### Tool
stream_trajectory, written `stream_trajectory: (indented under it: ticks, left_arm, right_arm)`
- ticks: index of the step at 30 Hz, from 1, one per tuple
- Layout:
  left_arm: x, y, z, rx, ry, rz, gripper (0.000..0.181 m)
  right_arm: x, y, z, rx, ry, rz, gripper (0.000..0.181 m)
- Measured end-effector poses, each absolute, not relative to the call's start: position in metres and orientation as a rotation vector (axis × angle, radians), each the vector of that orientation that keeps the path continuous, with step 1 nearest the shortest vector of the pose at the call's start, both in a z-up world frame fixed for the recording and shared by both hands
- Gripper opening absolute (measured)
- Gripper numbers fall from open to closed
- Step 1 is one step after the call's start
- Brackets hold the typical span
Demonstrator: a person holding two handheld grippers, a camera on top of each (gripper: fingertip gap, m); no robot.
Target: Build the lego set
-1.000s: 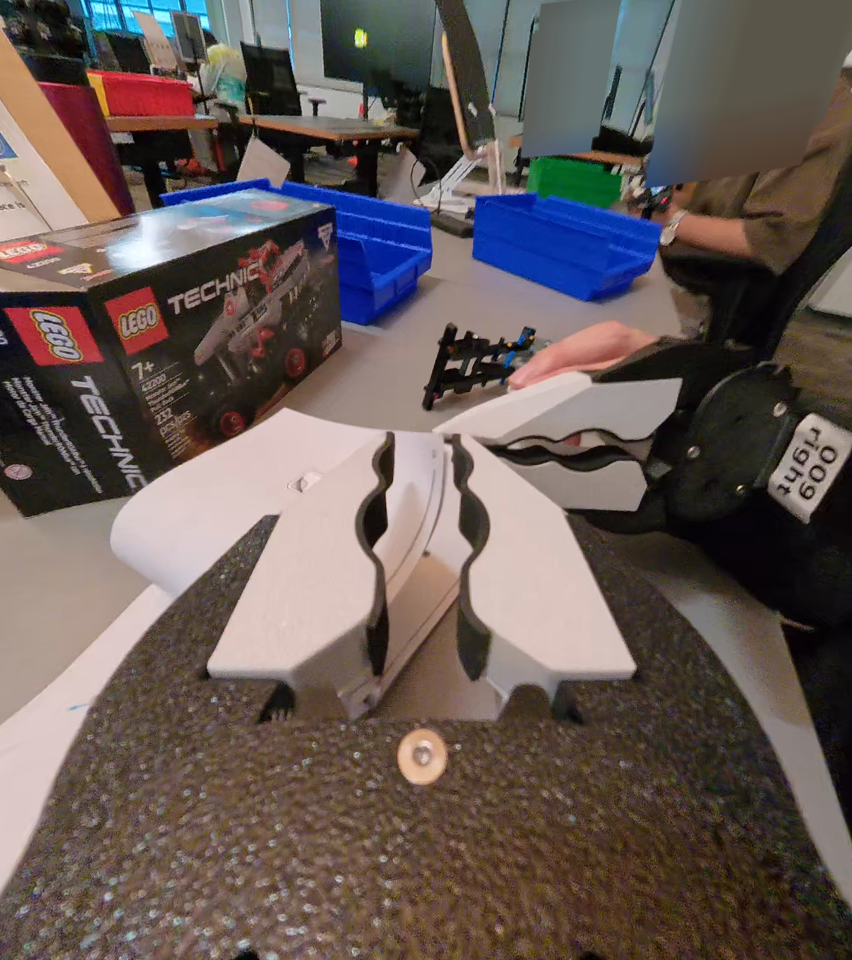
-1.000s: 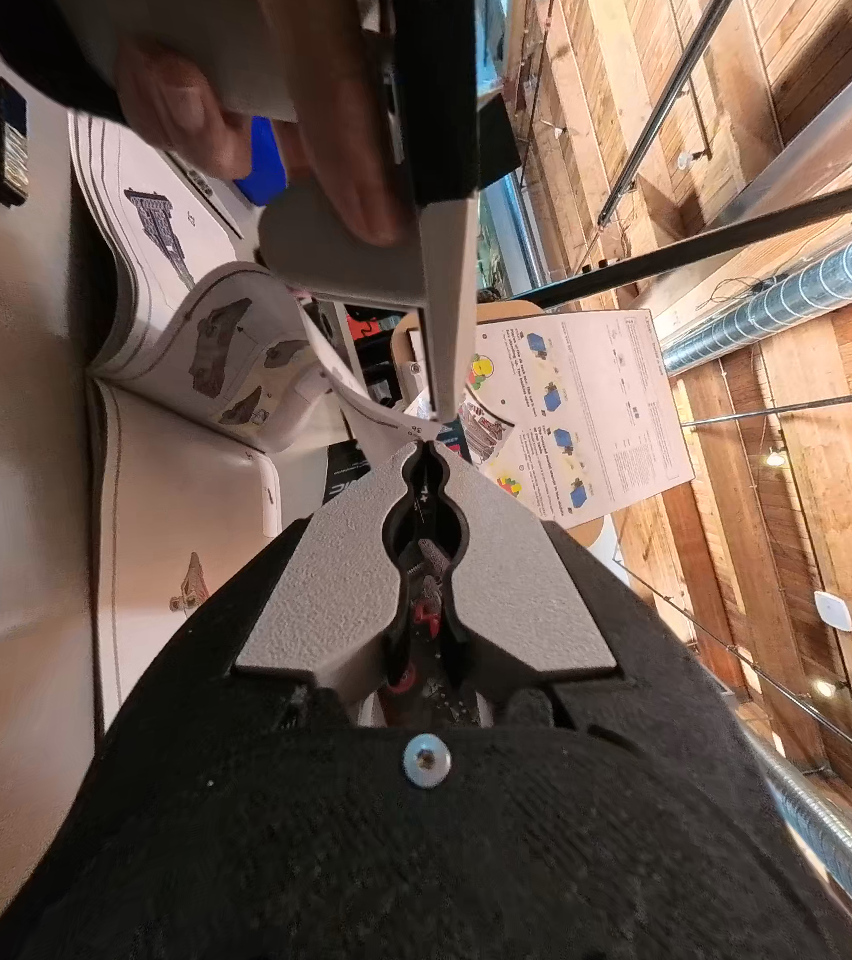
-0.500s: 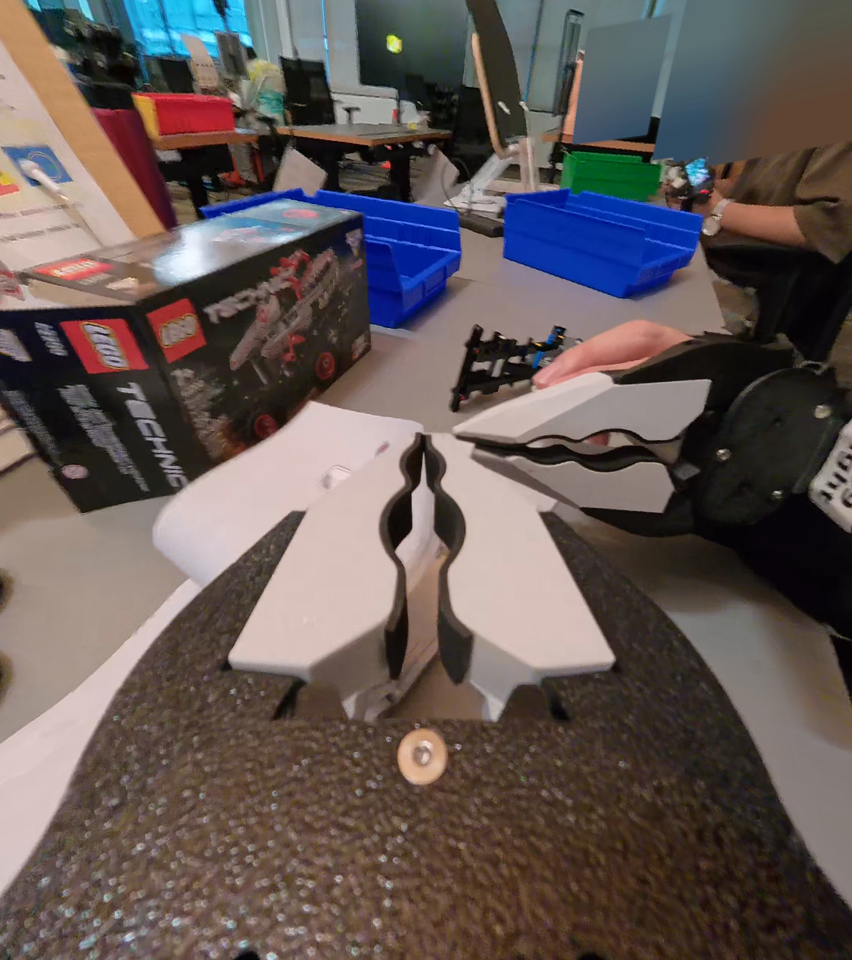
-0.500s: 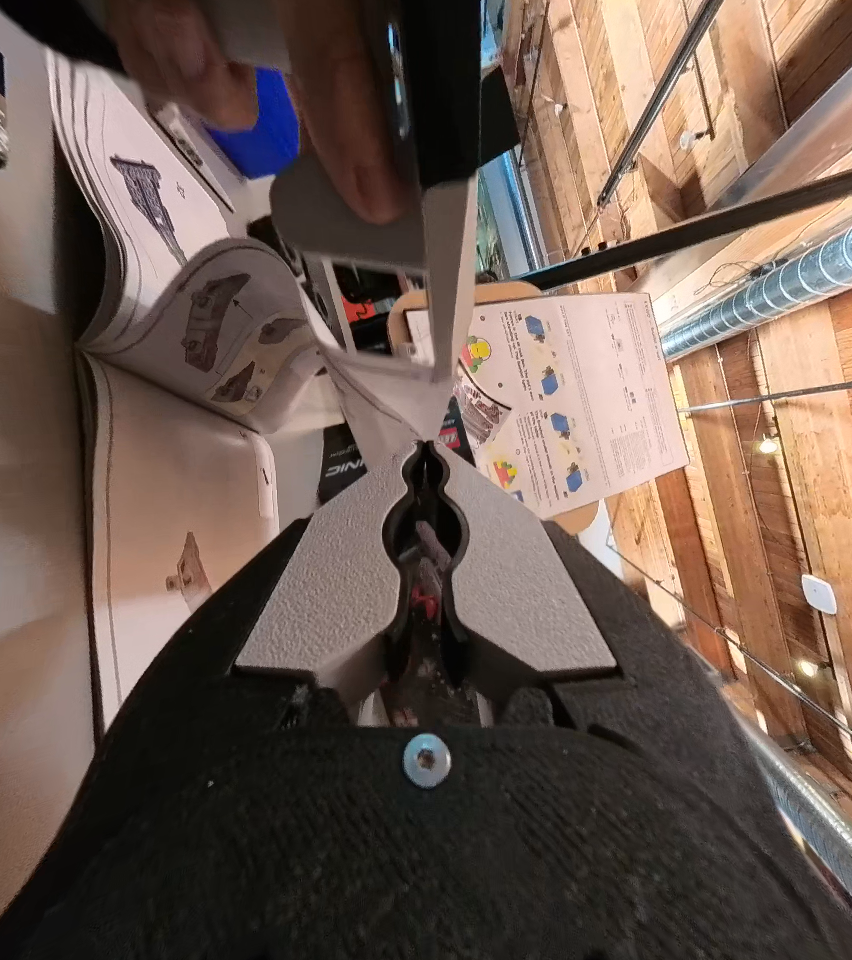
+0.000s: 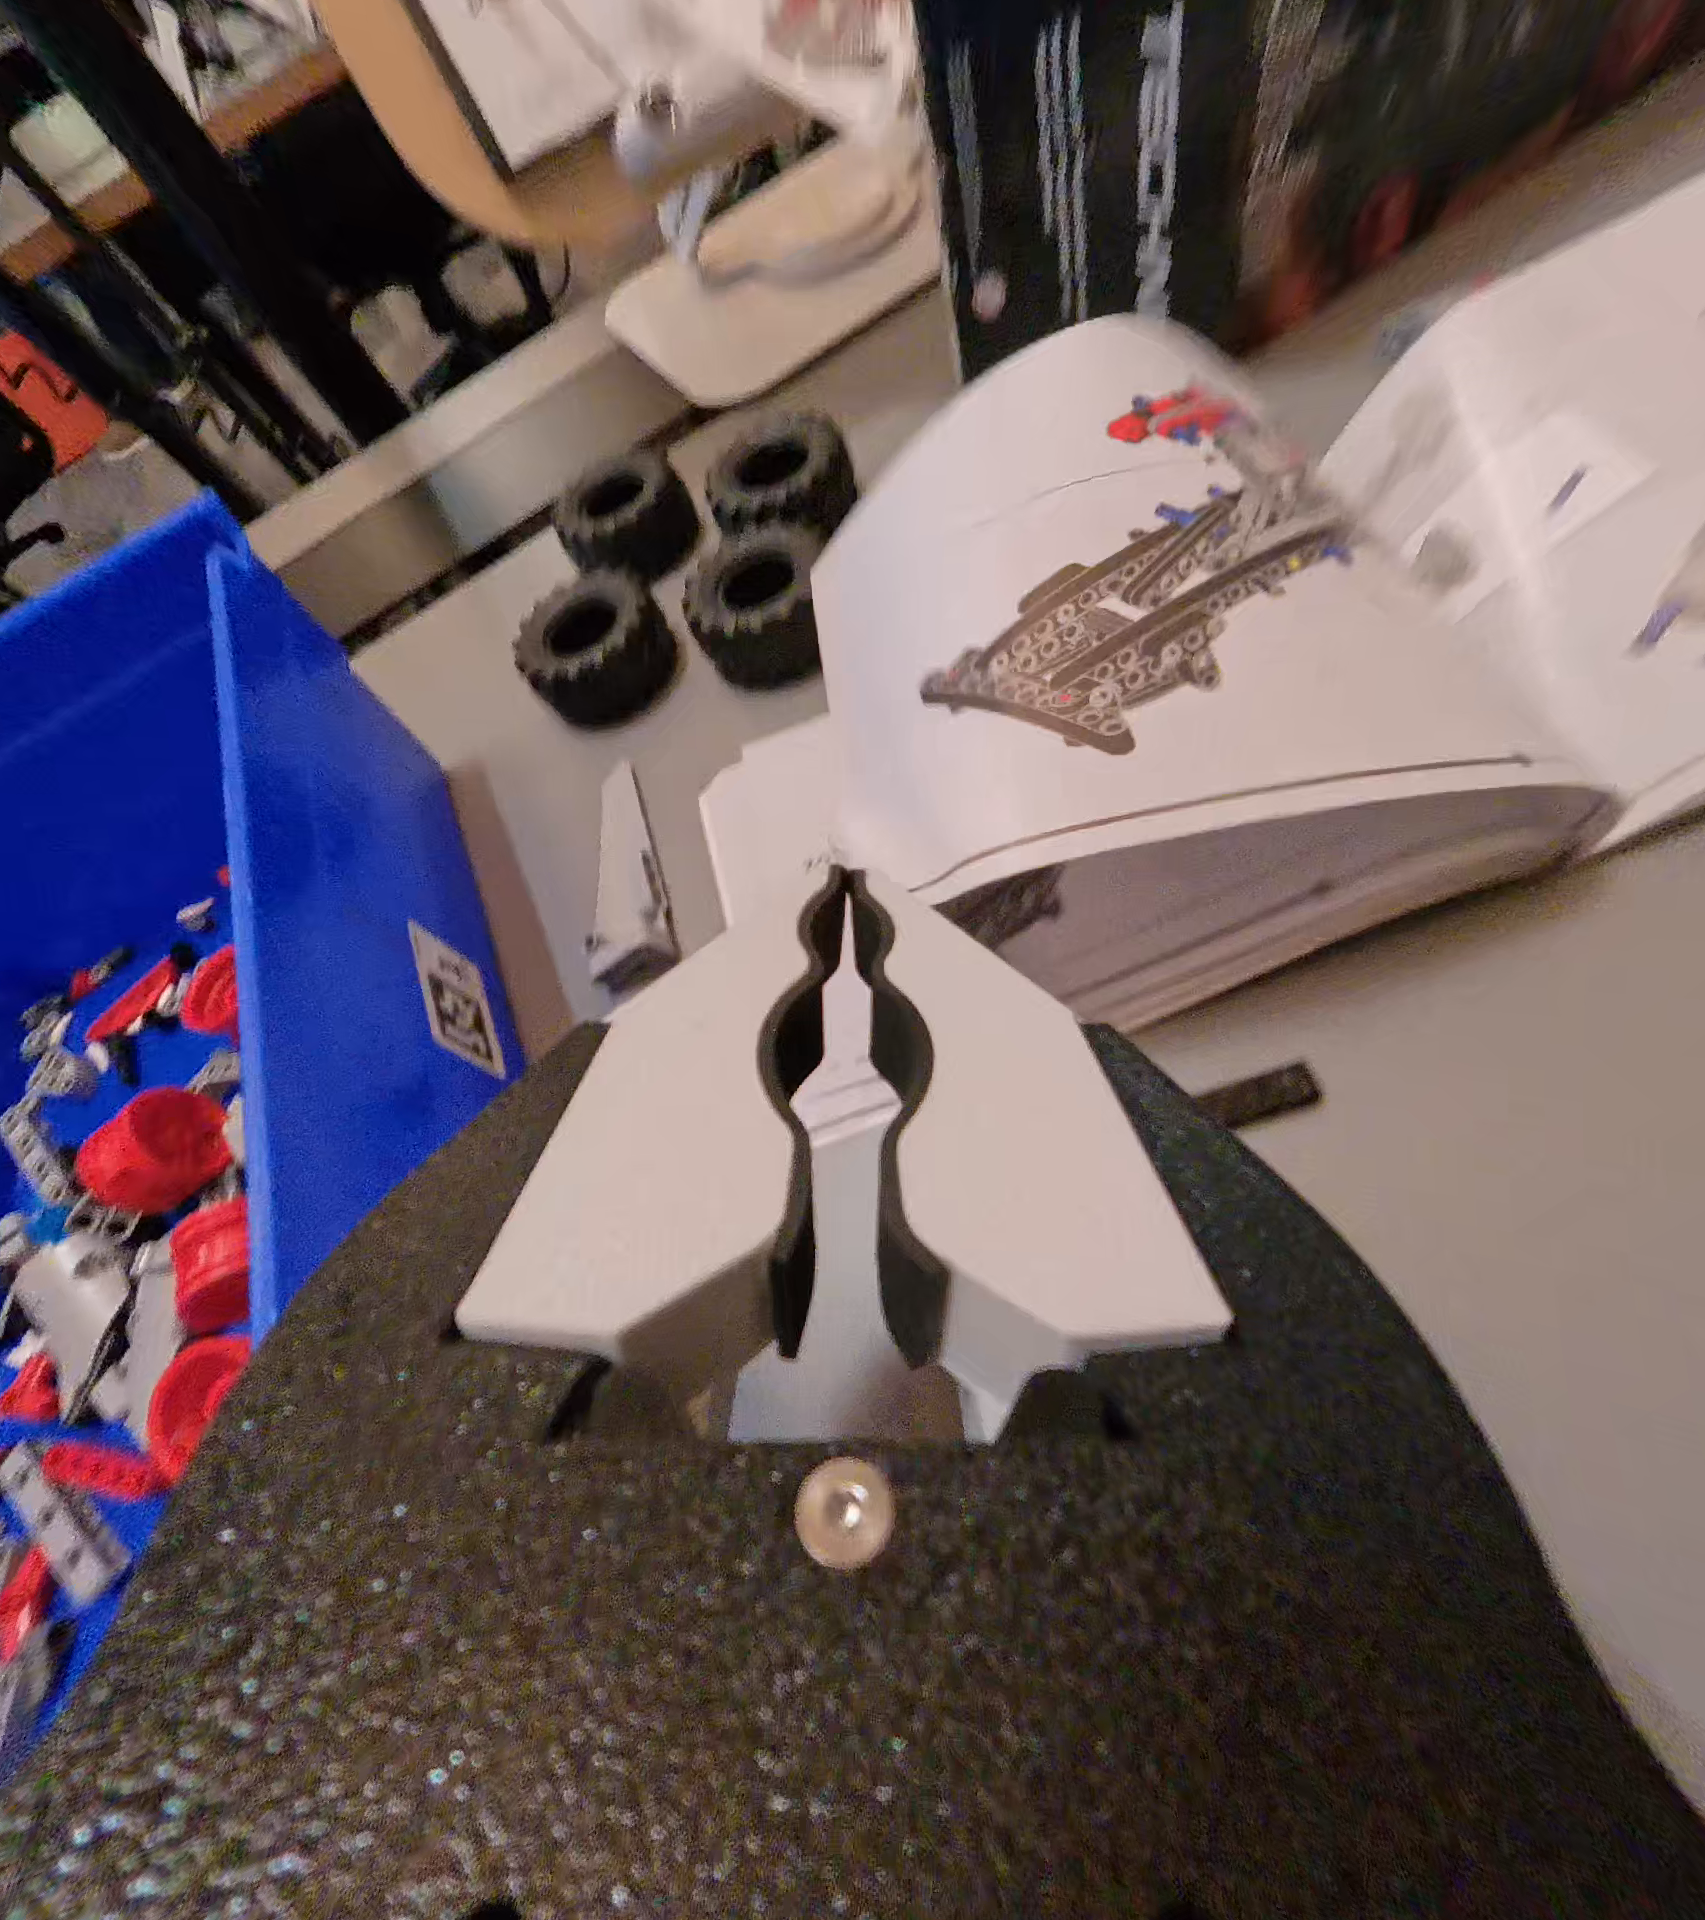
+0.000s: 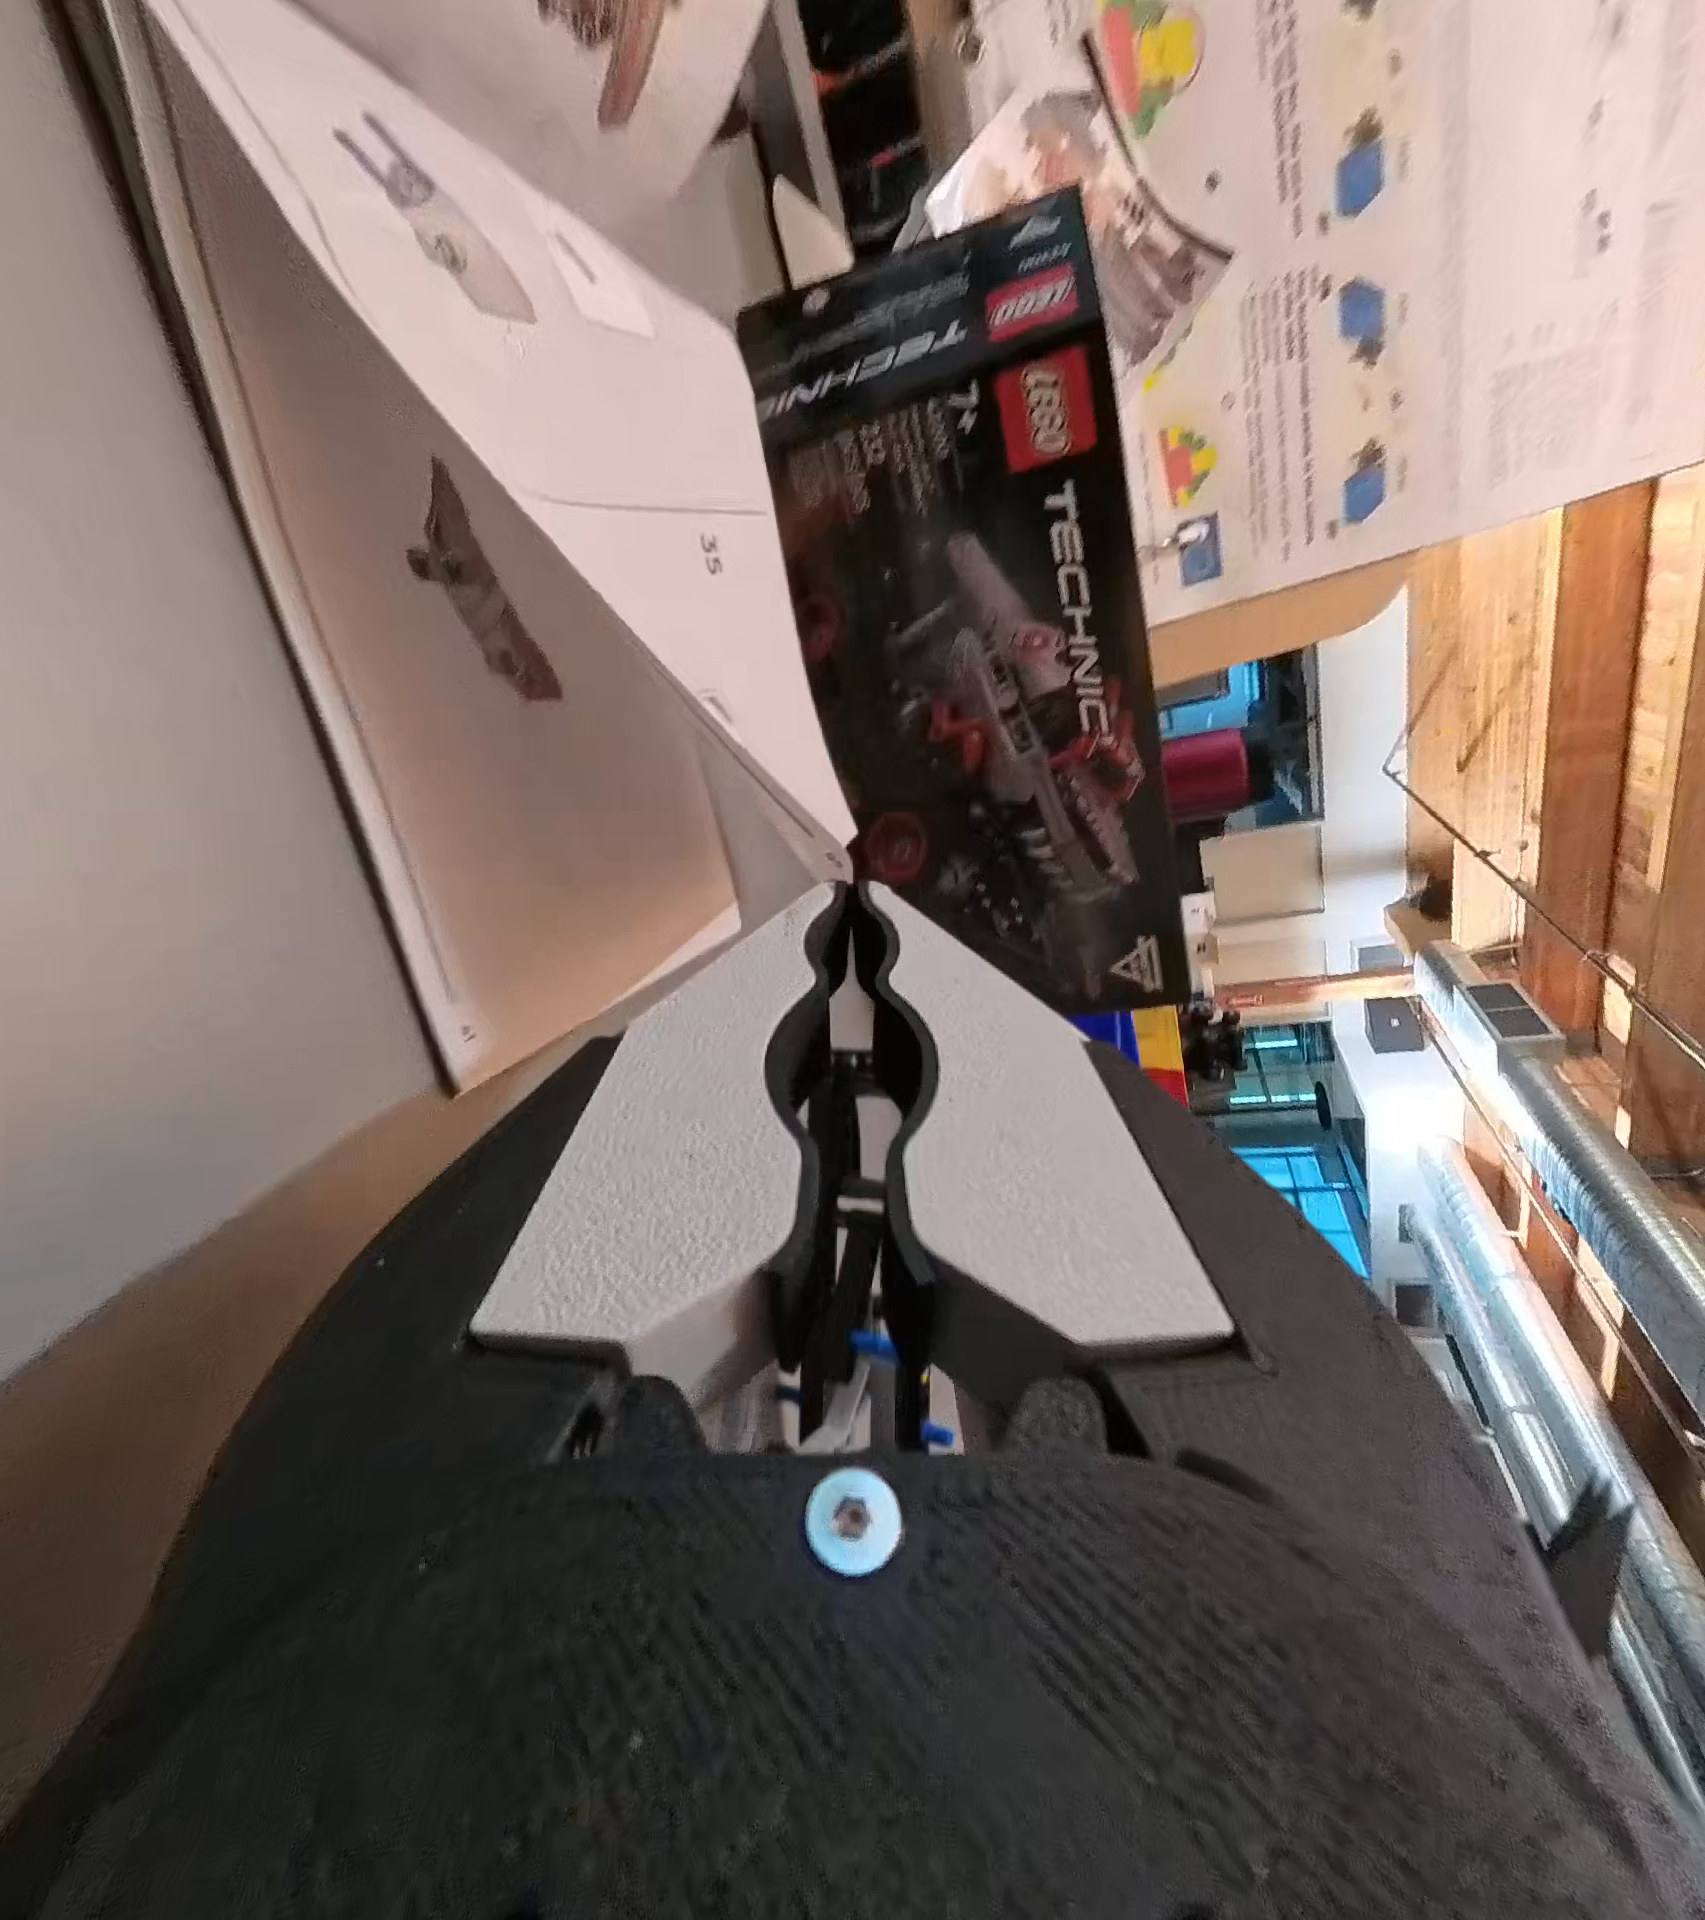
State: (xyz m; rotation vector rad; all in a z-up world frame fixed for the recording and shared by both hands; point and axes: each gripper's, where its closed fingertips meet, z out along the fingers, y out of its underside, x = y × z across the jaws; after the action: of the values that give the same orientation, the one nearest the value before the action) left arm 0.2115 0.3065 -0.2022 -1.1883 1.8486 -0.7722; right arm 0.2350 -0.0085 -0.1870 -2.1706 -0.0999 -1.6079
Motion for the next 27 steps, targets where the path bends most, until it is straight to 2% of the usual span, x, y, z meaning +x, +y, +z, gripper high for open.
stream_trajectory:
  ticks: [8,16,22,27]
  left_arm:
    - [0.19,0.311,-0.229,-1.207,1.941,-0.618,0.0]
    - [0.19,0.329,-0.211,-1.219,1.897,-0.529,0.005]
    - [0.198,0.293,-0.209,-1.181,1.998,-0.764,0.006]
    - [0.208,0.27,-0.224,-1.19,2.112,-0.861,0.005]
  right_arm:
    - [0.236,-0.034,-0.203,-2.309,-0.073,-1.58,0.0]
    - [0.242,-0.047,-0.219,-2.448,-0.081,-1.537,0.0]
    - [0.239,-0.054,-0.214,-2.487,-0.069,-1.529,0.0]
    - [0.231,-0.051,-0.177,-2.353,0.091,-1.46,0.002]
